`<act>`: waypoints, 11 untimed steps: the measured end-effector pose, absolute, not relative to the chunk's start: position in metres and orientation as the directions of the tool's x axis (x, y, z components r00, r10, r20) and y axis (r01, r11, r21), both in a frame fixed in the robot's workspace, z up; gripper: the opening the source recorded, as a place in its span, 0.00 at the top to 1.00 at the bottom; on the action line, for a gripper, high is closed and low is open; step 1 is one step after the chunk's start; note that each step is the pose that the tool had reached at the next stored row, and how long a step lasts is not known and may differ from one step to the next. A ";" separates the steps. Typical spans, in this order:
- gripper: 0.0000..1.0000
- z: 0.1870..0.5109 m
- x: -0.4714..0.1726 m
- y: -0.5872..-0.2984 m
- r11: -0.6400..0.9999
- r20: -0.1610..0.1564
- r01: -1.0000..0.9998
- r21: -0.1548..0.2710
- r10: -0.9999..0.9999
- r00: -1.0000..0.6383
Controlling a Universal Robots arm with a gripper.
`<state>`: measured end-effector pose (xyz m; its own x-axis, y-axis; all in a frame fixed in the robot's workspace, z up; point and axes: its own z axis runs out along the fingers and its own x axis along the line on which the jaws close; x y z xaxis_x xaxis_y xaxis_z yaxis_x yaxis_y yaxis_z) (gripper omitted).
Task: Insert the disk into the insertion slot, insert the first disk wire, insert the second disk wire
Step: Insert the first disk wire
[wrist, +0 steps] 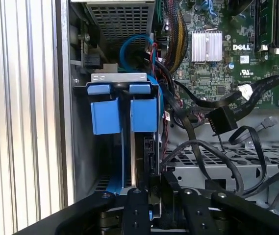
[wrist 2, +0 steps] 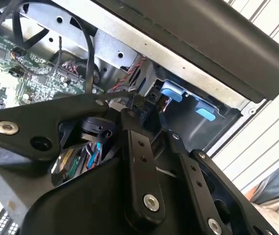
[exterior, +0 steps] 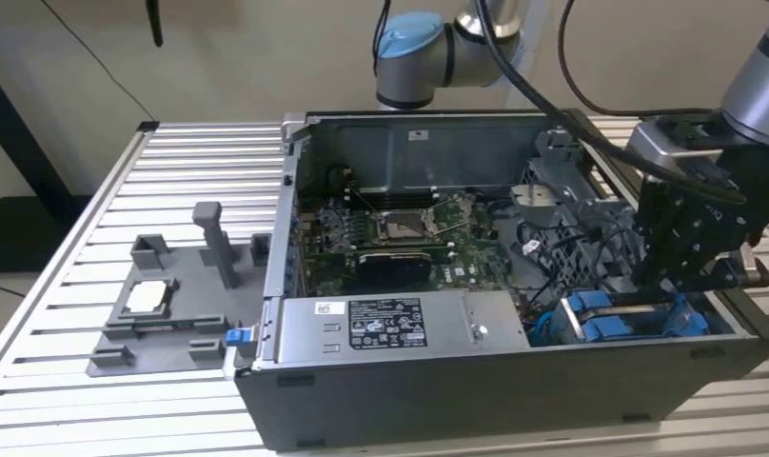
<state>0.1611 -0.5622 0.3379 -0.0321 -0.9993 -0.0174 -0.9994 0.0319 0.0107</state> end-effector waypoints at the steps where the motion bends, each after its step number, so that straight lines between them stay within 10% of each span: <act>1: 0.73 0.343 0.161 -0.562 0.032 -0.017 -0.999 0.011 -0.999 -0.032; 11: 0.73 0.377 0.161 -0.562 0.032 -0.017 -0.999 0.011 -0.999 -0.032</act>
